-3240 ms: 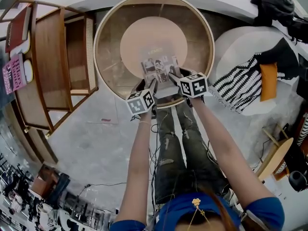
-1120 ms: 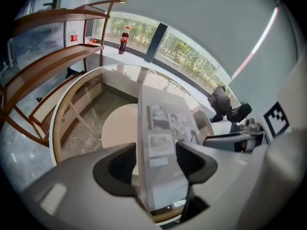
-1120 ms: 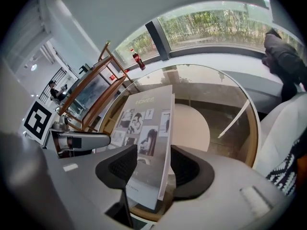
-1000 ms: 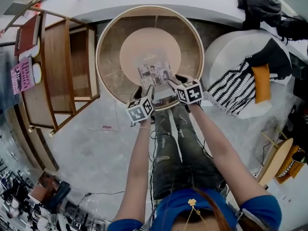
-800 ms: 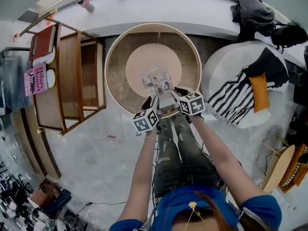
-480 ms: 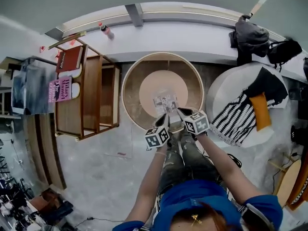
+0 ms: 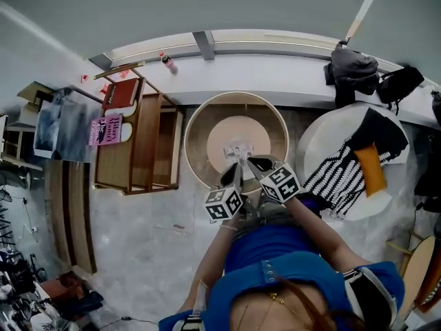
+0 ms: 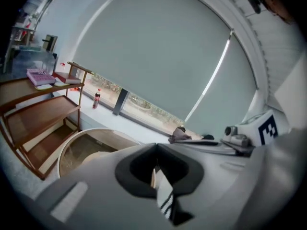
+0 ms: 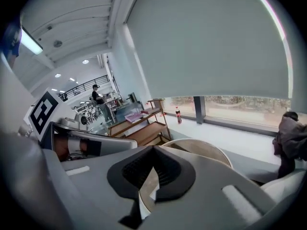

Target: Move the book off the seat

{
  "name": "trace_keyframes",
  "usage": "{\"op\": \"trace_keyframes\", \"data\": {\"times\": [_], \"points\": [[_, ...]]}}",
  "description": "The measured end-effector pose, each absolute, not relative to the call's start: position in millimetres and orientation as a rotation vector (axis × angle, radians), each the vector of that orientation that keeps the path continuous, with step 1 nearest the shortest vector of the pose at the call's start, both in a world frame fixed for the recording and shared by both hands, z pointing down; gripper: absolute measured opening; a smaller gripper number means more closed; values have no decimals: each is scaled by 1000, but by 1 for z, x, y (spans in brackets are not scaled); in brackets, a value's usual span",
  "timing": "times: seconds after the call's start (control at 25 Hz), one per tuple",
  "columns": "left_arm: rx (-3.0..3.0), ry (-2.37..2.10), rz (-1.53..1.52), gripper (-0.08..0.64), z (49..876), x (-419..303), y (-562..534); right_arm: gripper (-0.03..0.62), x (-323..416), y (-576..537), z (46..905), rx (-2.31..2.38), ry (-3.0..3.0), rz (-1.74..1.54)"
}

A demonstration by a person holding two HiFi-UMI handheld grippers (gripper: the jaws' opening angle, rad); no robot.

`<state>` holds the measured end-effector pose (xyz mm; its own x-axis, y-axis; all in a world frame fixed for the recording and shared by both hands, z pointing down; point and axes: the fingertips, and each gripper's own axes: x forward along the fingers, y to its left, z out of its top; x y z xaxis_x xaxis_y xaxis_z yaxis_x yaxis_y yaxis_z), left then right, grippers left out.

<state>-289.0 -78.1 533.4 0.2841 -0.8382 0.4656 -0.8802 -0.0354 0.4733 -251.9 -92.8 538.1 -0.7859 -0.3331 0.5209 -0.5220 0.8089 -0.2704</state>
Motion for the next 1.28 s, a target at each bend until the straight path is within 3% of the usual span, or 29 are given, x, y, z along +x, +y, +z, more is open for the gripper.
{"op": "trace_keyframes", "data": {"times": [0.52,1.28], "points": [[2002,-1734,-62,0,422,-303,-65,-2,-276,-78,418,558,-2781,386],[2105,-1766,-110,0,378,-289,-57,-2,-264,-68,377,566,-2857,297]]}}
